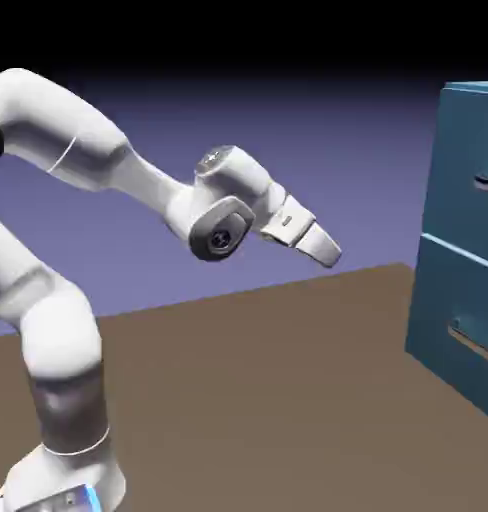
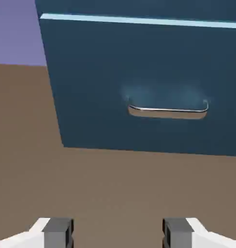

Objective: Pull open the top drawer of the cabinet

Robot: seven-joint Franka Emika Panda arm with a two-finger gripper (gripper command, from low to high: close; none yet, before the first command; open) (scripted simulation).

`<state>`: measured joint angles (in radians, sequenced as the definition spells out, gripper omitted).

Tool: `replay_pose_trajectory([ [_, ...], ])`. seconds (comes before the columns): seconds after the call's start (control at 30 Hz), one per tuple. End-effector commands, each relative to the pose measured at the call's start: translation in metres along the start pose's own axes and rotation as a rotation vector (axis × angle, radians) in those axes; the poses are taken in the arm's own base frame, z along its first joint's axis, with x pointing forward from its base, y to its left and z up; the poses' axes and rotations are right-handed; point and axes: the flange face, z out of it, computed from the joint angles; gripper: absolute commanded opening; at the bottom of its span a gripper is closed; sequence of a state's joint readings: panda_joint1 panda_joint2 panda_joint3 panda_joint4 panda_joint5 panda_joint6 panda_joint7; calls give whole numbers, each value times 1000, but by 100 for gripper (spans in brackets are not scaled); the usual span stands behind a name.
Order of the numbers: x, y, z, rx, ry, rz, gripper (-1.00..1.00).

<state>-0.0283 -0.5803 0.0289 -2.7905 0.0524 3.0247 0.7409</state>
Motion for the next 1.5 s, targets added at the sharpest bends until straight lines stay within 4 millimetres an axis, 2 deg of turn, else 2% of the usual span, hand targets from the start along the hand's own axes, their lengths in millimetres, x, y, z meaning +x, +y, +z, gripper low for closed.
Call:
replay_pose_trajectory([
  [0.0,10,-1,-6,1,19,42,0],
  [0.17,54,-7,-36,23,108,244,0],
  [0.37,92,-17,-73,79,195,461,0],
  [0.6,119,-37,-106,177,265,672,0],
  [0.83,133,-64,-120,295,299,841,0],
  [1.0,138,-86,-114,382,299,938,0],
  [1.13,142,-103,-99,450,285,1007,0],
  [1.3,148,-120,-68,530,251,1086,0],
  [1.47,156,-130,-25,605,202,1166,0],
])
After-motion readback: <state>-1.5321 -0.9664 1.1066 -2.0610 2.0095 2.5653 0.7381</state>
